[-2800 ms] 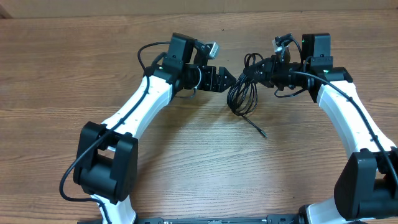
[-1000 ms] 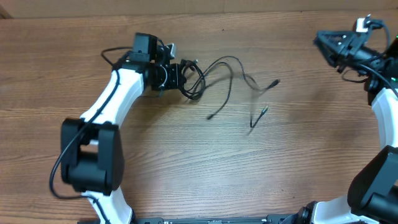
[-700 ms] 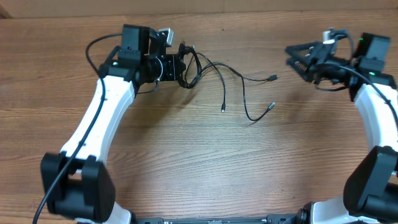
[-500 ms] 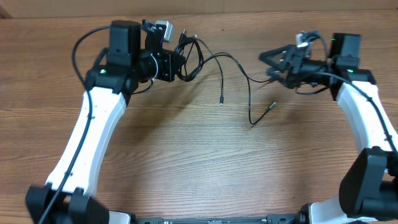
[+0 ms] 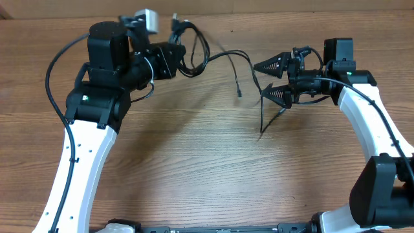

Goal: Untangle cables

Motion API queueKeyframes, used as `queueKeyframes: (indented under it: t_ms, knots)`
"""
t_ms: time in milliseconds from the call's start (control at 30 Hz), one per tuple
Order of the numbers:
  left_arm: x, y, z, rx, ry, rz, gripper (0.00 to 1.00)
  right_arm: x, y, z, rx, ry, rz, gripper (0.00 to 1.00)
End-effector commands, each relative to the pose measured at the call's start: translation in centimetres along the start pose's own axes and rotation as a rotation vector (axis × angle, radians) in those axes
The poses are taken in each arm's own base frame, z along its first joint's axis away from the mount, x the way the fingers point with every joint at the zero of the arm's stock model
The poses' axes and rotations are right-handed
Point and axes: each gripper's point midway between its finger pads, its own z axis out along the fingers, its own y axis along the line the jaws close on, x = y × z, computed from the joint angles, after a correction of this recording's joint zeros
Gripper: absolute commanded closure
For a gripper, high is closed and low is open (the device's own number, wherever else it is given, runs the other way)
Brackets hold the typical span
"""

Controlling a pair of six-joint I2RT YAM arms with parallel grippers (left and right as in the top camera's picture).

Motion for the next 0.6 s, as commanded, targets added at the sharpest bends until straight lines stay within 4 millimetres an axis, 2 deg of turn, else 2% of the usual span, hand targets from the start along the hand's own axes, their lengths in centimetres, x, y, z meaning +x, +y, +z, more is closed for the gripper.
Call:
queueKeyframes:
  t_ms: [0,100,233,367,500,567]
  knots:
    - [-0.9,0.3,-0.4,-0.030,-0.065,-0.458,0.95,0.5,1.1,-0.1,-0.023,0.014,0.042,0.00]
    - [-0.7,0.5,-0.4,-0.035,-0.063,-0.668,0.96,0.4,1.1,-0.1,-0.023,0.010,-0.102,0.00]
    - [0.3,1.6,-0.5,-0.090,-0.054,-0.842,0.96,0.5,1.1,-0.1,-0.023,0.009,-0.436,0.00]
    - [1.1,2.2,-0.6,-0.127,-0.041,-0.923,0.96,0.9,1.2,-0.1,-0.038,0.017,-0.657,0.00]
    - [1.1,2.2,-0.6,-0.127,-0.045,-0.975,0.96,1.5,2.1,-0.1,-0.099,0.029,-0.873,0.00]
    - [1.0,2.2,-0.5,-0.122,-0.047,-0.980,0.96,1.2,2.5,-0.1,-0.107,0.015,-0.939,0.00]
